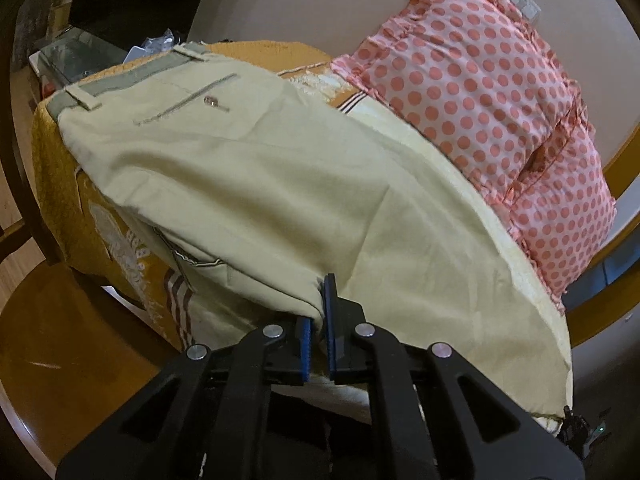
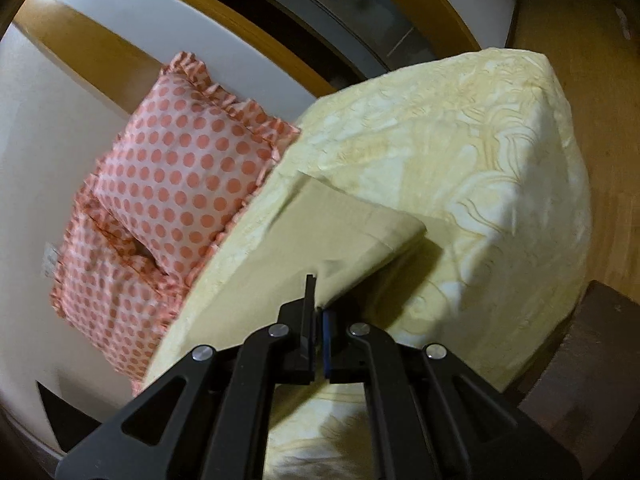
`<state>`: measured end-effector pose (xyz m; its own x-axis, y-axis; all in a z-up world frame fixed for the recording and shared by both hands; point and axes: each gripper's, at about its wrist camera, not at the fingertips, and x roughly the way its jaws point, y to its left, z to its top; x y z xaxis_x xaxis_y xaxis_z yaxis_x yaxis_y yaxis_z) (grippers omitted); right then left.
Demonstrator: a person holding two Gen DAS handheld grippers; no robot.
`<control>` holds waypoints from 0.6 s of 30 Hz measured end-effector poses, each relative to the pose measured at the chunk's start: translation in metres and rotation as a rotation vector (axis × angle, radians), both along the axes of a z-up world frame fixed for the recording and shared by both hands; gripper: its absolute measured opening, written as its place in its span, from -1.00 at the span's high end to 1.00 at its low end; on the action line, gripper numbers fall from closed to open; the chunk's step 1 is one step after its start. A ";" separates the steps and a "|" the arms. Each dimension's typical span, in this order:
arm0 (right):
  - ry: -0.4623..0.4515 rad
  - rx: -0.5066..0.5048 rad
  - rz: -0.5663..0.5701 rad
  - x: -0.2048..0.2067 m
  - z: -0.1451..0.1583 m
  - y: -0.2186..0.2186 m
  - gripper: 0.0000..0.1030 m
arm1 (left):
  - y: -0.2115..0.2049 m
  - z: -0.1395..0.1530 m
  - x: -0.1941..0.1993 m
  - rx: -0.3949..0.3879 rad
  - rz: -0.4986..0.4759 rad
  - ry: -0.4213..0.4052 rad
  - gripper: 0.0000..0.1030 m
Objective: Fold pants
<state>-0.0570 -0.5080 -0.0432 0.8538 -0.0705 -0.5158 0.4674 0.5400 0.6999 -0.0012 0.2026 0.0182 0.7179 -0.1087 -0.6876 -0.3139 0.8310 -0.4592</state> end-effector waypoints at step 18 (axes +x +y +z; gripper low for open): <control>0.018 -0.152 -0.015 -0.008 0.008 0.017 0.33 | -0.018 0.043 -0.042 0.278 0.002 -0.193 -0.59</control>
